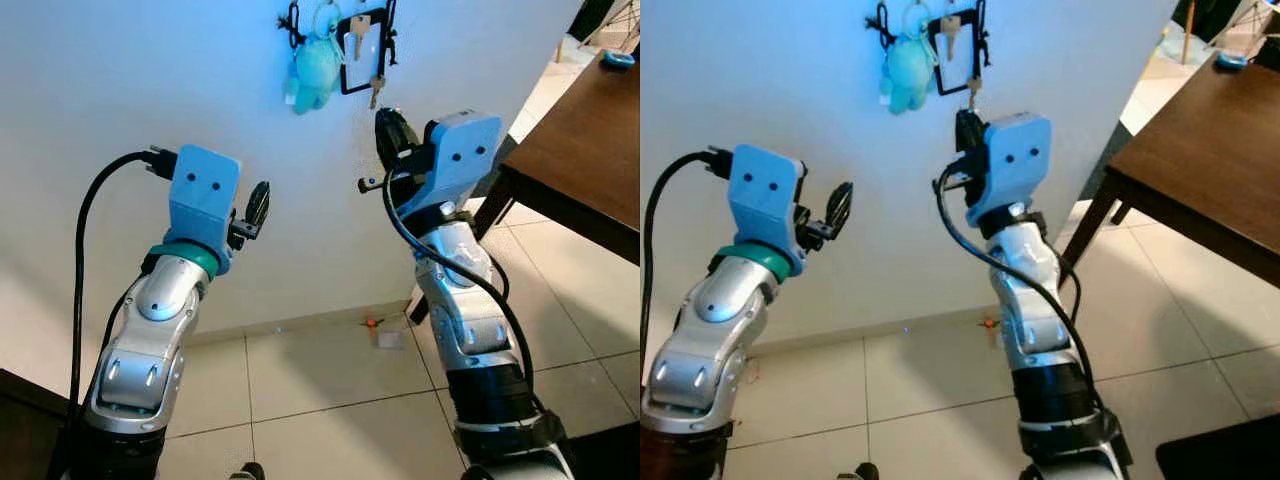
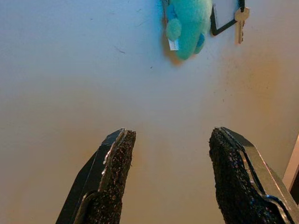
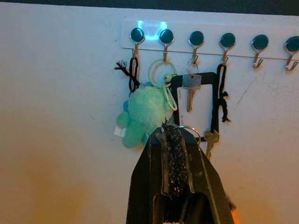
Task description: Hang keys on a hook
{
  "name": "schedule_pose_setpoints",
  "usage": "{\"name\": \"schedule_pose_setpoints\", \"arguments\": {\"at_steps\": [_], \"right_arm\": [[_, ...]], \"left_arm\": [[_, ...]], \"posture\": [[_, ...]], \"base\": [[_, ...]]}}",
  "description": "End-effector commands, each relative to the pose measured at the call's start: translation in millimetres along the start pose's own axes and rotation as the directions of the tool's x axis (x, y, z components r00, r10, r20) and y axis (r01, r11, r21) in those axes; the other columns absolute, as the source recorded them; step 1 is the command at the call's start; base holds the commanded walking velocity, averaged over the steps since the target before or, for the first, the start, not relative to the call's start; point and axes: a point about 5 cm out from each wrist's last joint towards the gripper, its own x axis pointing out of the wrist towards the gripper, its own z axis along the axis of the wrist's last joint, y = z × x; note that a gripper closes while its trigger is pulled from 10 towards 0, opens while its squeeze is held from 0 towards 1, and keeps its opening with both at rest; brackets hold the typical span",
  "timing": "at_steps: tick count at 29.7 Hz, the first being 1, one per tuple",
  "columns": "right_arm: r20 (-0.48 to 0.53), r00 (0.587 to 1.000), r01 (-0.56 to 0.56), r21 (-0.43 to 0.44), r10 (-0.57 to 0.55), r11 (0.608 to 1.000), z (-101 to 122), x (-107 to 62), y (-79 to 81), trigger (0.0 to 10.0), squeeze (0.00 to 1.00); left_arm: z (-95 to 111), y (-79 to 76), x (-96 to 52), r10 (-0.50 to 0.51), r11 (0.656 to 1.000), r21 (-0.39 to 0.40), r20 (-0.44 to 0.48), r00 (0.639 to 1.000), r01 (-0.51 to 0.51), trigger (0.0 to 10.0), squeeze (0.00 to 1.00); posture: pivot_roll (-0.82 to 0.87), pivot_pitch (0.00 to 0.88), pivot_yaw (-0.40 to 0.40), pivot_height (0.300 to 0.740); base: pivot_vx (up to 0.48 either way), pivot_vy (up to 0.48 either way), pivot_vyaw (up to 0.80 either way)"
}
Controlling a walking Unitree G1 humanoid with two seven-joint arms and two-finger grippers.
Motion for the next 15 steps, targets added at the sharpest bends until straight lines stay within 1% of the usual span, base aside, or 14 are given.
{"name": "schedule_pose_setpoints", "arguments": {"at_steps": [1, 15], "right_arm": [[0.005, 1.0, 0.001, 0.003, -0.001, 1.0, 0.6, -0.6, 0.4, 10.0, 0.0], [0.005, 1.0, 0.002, 0.003, -0.002, 1.0, 0.5, -1.0, 0.4, 10.0, 0.0]], "left_arm": [[-0.5, 0.8, 0.0, 0.003, 1.0, 0.01, -0.003, 1.0, -0.003, 10.0, 0.0], [-0.7, 1.1, 0.1, 0.004, 1.0, 0.014, -0.006, 1.0, -0.004, 10.0, 0.0]], "posture": [[-0.01, 0.099, 0.092, 0.74], [-0.01, 0.099, 0.093, 0.74]], "base": [[0.0, 0.0, 0.0], [0.0, -0.257, 0.0]]}}
